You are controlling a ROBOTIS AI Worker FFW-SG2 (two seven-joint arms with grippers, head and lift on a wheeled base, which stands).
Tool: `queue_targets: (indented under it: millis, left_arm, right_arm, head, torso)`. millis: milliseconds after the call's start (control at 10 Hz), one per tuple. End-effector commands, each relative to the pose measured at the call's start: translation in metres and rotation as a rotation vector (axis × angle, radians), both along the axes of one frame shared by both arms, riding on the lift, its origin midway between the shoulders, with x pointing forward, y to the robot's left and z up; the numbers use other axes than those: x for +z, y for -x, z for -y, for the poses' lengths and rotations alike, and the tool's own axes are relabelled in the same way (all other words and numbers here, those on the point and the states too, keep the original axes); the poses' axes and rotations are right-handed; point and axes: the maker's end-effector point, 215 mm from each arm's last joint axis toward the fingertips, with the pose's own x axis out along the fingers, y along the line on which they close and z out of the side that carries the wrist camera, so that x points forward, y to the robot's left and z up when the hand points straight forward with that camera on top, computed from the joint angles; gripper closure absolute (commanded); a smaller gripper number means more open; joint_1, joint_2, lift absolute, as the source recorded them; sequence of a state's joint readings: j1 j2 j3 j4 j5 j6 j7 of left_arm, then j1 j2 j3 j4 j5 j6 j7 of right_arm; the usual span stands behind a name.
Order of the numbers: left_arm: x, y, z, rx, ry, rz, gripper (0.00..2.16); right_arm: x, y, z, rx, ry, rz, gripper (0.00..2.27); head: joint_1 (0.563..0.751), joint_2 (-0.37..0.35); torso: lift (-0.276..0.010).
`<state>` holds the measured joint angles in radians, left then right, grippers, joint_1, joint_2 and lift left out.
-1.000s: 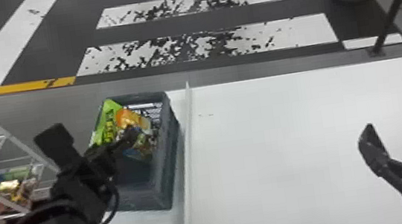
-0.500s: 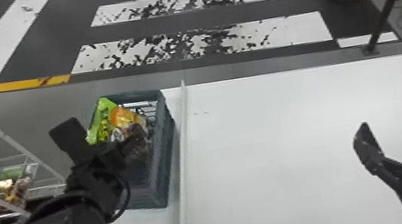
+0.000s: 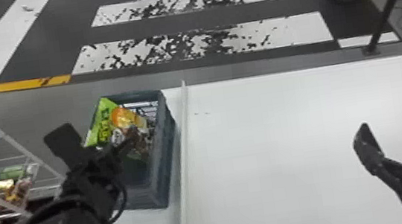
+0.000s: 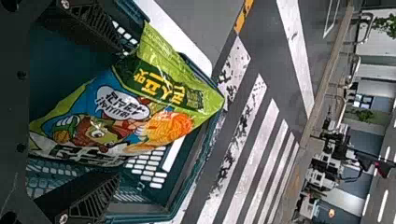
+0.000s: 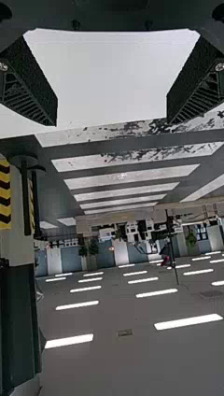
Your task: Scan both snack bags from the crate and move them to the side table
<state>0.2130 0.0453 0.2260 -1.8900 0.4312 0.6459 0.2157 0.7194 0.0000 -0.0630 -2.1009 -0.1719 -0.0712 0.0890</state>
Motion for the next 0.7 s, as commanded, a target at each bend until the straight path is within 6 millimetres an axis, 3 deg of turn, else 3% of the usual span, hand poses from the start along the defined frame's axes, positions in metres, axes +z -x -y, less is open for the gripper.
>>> queue_targets:
  millis: [0, 600]
  left_arm:
    - [-0.007, -0.001, 0.0, 0.016, 0.031, -0.007, 0.07]
    - [-0.014, -0.011, -0.005, 0.046, 0.035, -0.026, 0.07]
  right_arm:
    - [0.0, 0.0, -0.001, 0.0, -0.005, -0.001, 0.05]
    - [0.002, 0.002, -0.004, 0.011, -0.031, 0.004, 0.06]
  head:
    - [0.695, 0.121]
    - [0.695, 0.132]
  torso:
    - [-0.029]
    - [-0.029]
